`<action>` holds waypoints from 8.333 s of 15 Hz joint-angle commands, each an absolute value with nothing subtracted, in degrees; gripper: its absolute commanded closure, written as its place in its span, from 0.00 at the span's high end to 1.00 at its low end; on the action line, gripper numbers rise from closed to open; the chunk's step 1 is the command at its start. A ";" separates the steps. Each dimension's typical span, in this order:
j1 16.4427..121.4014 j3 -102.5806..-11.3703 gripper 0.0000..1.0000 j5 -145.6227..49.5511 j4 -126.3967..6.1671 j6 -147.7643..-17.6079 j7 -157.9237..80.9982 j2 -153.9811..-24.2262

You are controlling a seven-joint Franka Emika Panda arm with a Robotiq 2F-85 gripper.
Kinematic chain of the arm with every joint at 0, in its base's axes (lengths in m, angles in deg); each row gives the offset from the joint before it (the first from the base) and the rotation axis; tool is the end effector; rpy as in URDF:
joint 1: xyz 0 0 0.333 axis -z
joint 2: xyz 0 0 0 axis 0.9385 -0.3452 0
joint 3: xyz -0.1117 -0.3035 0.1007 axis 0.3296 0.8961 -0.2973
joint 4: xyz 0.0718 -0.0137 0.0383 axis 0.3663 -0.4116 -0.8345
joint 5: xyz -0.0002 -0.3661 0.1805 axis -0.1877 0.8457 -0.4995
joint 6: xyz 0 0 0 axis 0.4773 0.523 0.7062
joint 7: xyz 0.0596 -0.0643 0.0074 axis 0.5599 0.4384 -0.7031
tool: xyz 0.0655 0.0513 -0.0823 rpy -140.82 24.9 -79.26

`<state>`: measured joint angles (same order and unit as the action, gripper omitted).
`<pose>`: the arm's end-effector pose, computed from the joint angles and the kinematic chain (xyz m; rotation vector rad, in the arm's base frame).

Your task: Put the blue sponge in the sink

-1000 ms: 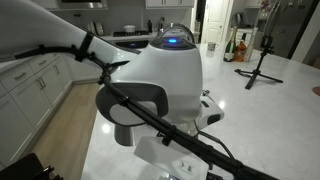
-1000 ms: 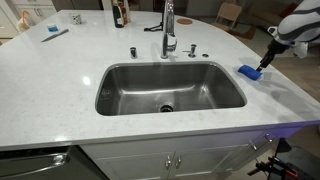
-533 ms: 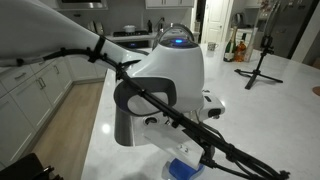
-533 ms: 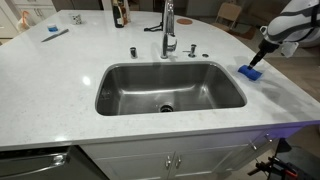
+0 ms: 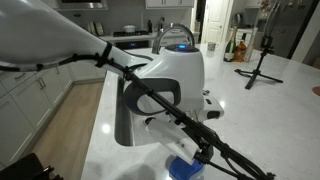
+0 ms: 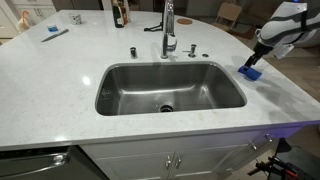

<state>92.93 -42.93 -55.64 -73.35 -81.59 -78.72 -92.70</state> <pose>0.5149 -0.4267 0.3629 3.0047 -0.1821 0.1439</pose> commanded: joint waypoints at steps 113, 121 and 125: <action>77.27 -56.19 0.02 -53.93 -39.27 -70.47 -33.05 -119.18; 77.76 -58.07 0.02 -58.07 -28.42 -63.72 -32.15 -127.21; 77.12 -57.43 0.02 -57.59 -24.59 -62.16 -30.38 -130.15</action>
